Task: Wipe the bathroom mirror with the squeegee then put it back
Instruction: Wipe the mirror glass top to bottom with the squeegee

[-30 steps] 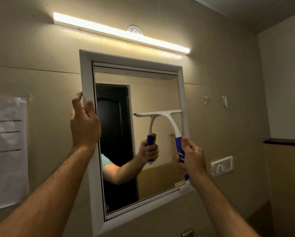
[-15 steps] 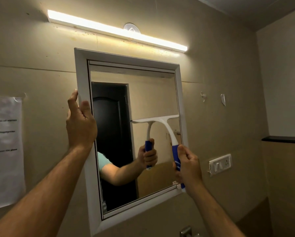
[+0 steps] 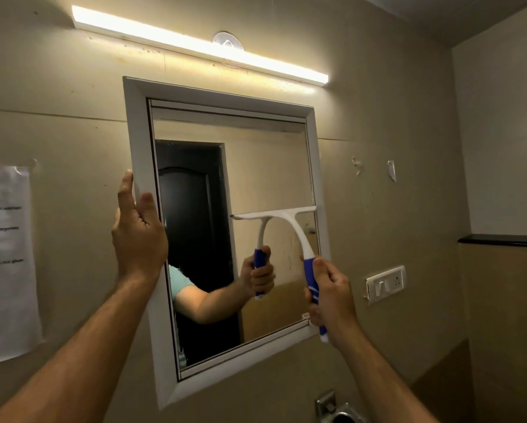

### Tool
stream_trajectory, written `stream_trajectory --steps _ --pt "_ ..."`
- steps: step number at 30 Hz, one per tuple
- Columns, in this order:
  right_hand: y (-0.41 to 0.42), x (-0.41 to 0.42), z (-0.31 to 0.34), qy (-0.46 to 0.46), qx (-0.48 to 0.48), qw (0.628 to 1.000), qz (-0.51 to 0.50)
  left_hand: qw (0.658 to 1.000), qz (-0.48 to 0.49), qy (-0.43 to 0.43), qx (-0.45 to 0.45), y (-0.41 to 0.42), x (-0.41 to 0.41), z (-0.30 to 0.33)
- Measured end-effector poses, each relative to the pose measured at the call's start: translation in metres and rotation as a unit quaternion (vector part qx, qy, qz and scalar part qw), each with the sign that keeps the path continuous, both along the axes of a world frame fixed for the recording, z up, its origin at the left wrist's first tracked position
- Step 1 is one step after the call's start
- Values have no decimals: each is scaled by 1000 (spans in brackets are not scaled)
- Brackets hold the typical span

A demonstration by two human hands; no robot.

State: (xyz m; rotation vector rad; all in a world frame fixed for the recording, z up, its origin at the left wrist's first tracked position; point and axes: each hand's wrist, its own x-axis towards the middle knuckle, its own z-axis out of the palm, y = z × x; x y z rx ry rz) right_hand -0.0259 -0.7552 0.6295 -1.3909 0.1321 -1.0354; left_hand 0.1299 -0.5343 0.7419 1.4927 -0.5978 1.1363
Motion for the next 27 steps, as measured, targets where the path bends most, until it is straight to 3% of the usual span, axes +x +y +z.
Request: stream_trajectory --steps 7,15,23,27 --pt "2 -9 -56 51 37 998 19 1000 -10 -4 -4 -1 -2 -3" --pt "10 -6 -14 31 -9 999 -1 1000 -14 -3 -3 0 -2 -4" --pt "9 -9 -70 123 3 992 -7 1000 -19 3 -6 -1 0 -9" --pt "9 -13 -54 110 -14 994 -17 1000 -19 21 -4 -1 -5 -25"
